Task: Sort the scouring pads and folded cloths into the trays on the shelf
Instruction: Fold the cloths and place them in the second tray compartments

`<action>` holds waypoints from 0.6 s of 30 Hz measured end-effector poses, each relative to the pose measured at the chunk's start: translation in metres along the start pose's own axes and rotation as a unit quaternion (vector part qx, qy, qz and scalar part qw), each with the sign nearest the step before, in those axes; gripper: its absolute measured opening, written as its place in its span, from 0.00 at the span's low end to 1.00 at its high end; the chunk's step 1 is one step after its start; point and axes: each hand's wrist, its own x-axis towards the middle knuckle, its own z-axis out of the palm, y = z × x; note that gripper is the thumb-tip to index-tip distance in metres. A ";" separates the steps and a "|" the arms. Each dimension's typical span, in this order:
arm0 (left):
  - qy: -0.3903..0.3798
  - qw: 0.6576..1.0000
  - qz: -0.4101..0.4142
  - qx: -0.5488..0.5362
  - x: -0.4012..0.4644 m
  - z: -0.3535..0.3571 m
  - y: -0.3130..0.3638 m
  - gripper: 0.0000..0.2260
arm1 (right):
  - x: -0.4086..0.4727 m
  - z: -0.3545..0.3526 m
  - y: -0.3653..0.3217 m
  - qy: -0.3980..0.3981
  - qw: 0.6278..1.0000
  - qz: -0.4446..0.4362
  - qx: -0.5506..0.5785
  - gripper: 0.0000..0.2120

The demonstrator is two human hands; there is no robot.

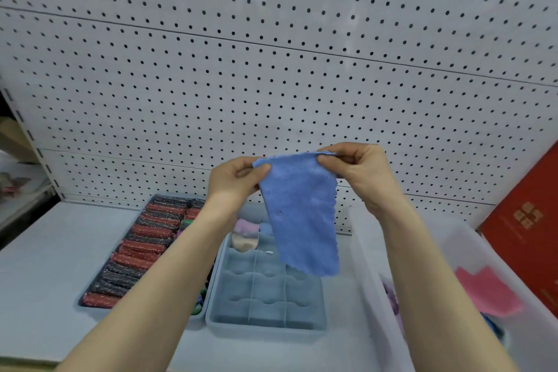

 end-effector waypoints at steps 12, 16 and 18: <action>-0.051 0.997 0.018 0.057 0.011 0.001 0.021 0.07 | 0.012 -0.004 0.007 0.064 0.988 0.077 -0.119 0.03; -0.013 0.996 0.045 0.071 0.008 0.018 0.018 0.07 | 0.015 0.018 0.011 0.127 0.979 0.047 -0.152 0.05; -0.008 0.996 0.056 0.076 0.005 0.025 0.018 0.08 | 0.013 0.028 0.004 0.108 0.987 0.039 -0.111 0.06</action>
